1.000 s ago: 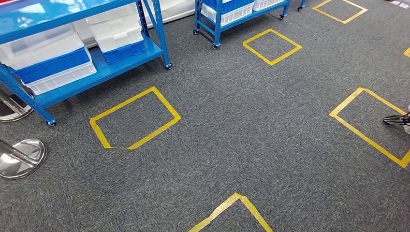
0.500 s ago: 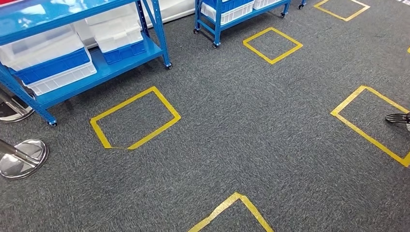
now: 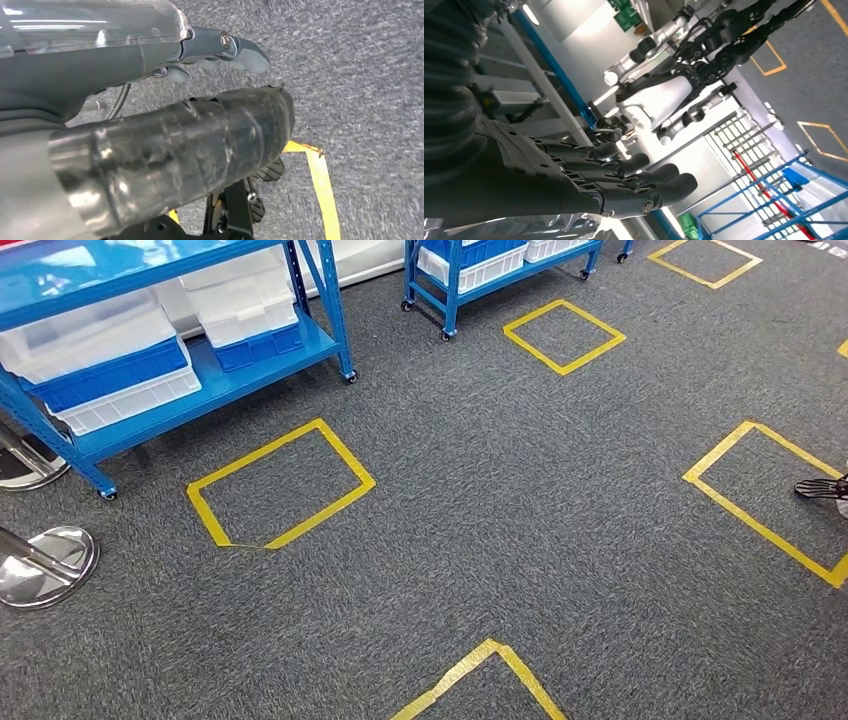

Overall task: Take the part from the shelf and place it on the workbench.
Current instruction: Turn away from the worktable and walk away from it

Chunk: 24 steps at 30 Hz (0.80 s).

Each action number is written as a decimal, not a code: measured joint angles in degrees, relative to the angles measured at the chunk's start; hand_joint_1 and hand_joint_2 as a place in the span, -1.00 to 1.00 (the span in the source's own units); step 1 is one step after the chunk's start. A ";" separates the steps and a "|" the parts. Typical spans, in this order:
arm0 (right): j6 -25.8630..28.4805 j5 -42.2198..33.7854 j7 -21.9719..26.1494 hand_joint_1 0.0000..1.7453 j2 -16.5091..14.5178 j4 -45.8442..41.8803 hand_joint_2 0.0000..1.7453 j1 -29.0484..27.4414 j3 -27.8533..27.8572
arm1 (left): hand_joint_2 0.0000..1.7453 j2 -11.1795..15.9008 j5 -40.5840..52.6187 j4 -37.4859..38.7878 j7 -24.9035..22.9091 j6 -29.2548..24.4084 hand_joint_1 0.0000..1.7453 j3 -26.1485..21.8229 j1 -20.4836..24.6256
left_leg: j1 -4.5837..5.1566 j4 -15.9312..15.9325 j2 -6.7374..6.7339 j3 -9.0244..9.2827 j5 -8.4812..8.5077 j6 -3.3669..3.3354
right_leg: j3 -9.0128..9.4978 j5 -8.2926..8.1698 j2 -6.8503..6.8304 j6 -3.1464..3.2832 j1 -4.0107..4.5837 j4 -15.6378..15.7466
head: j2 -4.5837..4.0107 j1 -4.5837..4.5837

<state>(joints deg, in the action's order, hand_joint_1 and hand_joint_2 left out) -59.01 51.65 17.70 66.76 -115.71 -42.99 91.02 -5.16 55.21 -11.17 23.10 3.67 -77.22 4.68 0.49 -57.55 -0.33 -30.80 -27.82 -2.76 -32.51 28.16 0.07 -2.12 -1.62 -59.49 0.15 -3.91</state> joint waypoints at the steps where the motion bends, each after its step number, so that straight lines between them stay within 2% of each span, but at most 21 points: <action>1: 0.00 0.01 -0.01 -1.00 0.00 0.00 1.00 0.03 0.01 | -1.00 0.00 0.00 0.00 -0.01 0.00 -1.00 0.00 -0.01 | -0.11 0.41 -0.07 0.14 0.27 -0.34 | -0.55 1.08 0.00 -0.21 -0.04 -1.37 | 0.00 0.04; 2: -0.01 0.01 -0.01 -1.00 -0.01 -0.01 1.00 0.04 0.02 | -1.00 -0.01 0.00 0.00 -0.01 0.00 -1.00 0.00 -0.02 | -0.19 0.67 -0.14 0.21 0.47 -0.58 | -1.66 2.75 -0.01 -0.37 -0.09 -3.91 | 0.00 0.08; 4: -0.03 0.00 0.00 -1.00 -0.04 -0.01 1.00 0.02 -0.02 | -1.00 -0.02 0.00 0.00 -0.02 0.00 -1.00 -0.01 -0.03 | -0.07 0.66 -0.17 0.04 0.52 -0.71 | -5.17 6.43 -0.02 -0.67 -0.11 -11.37 | 0.00 0.11; 5: -0.04 -0.01 0.01 -1.00 -0.07 -0.01 1.00 -0.01 -0.04 | -1.00 -0.02 0.00 0.00 -0.02 0.00 -1.00 0.00 -0.03 | -0.01 0.59 -0.16 -0.02 0.51 -0.72 | -6.47 7.23 -0.02 -0.77 -0.13 -14.13 | 0.00 0.10; 6: -0.04 -0.01 0.01 -1.00 -0.10 -0.01 1.00 -0.02 -0.07 | -1.00 -0.02 0.00 0.00 -0.02 0.00 -1.00 0.01 -0.04 | 0.04 0.50 -0.16 -0.02 0.46 -0.74 | -6.85 6.90 -0.02 -0.80 -0.13 -14.97 | 0.00 0.10; 7: -0.04 -0.01 0.01 -1.00 -0.12 0.00 1.00 -0.02 -0.07 | -1.00 -0.02 0.00 0.00 -0.02 0.00 -1.00 0.01 -0.04 | 0.06 0.40 -0.14 0.04 0.38 -0.74 | -6.05 5.43 -0.03 -0.76 -0.13 -13.38 | 0.00 0.10; 9: -0.04 -0.01 0.01 -1.00 -0.13 0.00 1.00 0.00 -0.06 | -1.00 -0.02 0.00 0.00 -0.02 0.00 -1.00 0.02 -0.04 | 0.09 0.10 -0.10 0.19 0.09 -0.60 | -2.23 1.62 -0.03 -0.49 -0.09 -5.73 | 0.00 0.10; 10: -0.04 -0.01 0.01 -1.00 -0.12 -0.01 1.00 0.00 -0.05 | -1.00 -0.02 0.00 0.00 -0.02 0.00 -1.00 0.01 -0.02 | 0.17 -0.13 -0.07 0.15 -0.07 -0.43 | -0.68 0.39 0.02 -0.27 0.03 -2.39 | 0.00 0.10; 11: -0.03 -0.01 0.01 -1.00 -0.09 -0.01 1.00 -0.01 -0.05 | -1.00 -0.02 0.00 0.00 -0.01 0.00 -1.00 0.01 0.00 | 0.26 -0.32 -0.04 0.05 -0.19 -0.23 | 0.22 -0.16 0.05 -0.06 0.19 -0.33 | 0.00 0.09; 13: -0.03 0.01 -0.01 -1.00 -0.04 0.01 1.00 -0.03 -0.04 | -1.00 -0.02 0.00 0.00 -0.01 0.00 -1.00 0.01 0.04 | 0.37 -0.45 -0.01 -0.11 -0.22 0.16 | 0.27 -0.23 0.12 0.36 0.51 0.39 | 0.00 0.08; 14: -0.02 0.01 -0.01 -1.00 -0.02 0.01 1.00 -0.02 -0.03 | -1.00 -0.02 0.01 0.00 -0.01 0.00 -1.00 0.01 0.04 | 0.38 -0.47 -0.01 -0.19 -0.32 0.43 | 0.27 -0.33 0.09 0.64 0.37 0.52 | 0.00 0.06; 16: -0.01 0.01 -0.01 -1.00 -0.01 0.00 1.00 -0.02 -0.03 | -1.00 -0.06 0.01 0.00 -0.02 0.00 -1.00 0.01 0.04 | 0.32 -2.18 0.06 -0.88 -1.73 1.09 | 0.38 -0.57 0.02 1.30 0.06 0.91 | 0.00 0.05; 17: -0.01 0.01 0.00 -1.00 0.00 -0.01 1.00 -0.02 -0.03 | -1.00 -0.08 0.01 0.00 -0.02 0.00 -1.00 0.01 0.03 | 0.23 -4.73 0.09 -2.02 -3.37 1.42 | 0.40 -0.66 -0.02 1.58 -0.08 1.06 | -0.01 0.05; 19: 0.00 0.00 0.00 -1.00 0.01 -0.01 1.00 -0.02 -0.03 | -1.00 -0.07 0.00 0.00 -0.02 0.00 -1.00 -0.01 0.00 | -0.04 -12.31 0.12 -5.44 -7.16 1.82 | 0.25 -0.64 -0.08 1.83 0.00 0.96 | -0.01 0.04; 20: 0.00 -0.01 0.01 -1.00 0.01 -0.01 1.00 -0.03 -0.03 | -1.00 -0.05 0.00 0.00 -0.02 0.00 -1.00 -0.01 -0.03 | -0.13 -15.57 0.12 -6.98 -8.26 1.95 | 0.20 -0.61 -0.09 1.87 0.02 0.89 | -0.01 0.04; 21: 0.00 -0.01 0.01 -1.00 0.00 -0.01 1.00 -0.03 -0.03 | -1.00 -0.04 0.00 0.00 -0.02 0.00 -1.00 -0.01 -0.07 | -0.18 -16.97 0.11 -7.66 -8.20 2.00 | 0.20 -0.58 -0.09 1.88 0.02 0.83 | 0.00 0.04; 22: 0.00 -0.01 0.01 -1.00 0.00 0.00 1.00 -0.03 -0.03 | -1.00 -0.04 0.00 0.00 -0.02 0.00 -1.00 -0.01 -0.10 | -0.21 -16.12 0.11 -7.28 -7.04 1.98 | 0.26 -0.53 -0.07 1.88 0.01 0.80 | 0.00 0.04; 24: 0.00 -0.01 0.01 -1.00 0.00 0.00 1.00 -0.02 -0.03 | -1.00 -0.04 0.00 0.00 -0.02 0.00 -1.00 0.00 -0.12 | -0.21 -8.75 0.11 -3.81 -2.85 1.57 | 0.54 -0.39 -0.04 1.78 0.04 0.79 | 0.00 0.04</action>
<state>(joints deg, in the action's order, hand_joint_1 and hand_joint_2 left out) -59.01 51.65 17.70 66.77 -115.71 -43.01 90.99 -5.20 55.21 -11.17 23.08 3.67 -77.22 4.56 0.28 -66.29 -0.22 -34.61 -30.67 -1.19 -31.97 27.77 0.04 -0.34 -1.59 -58.70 0.15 -3.86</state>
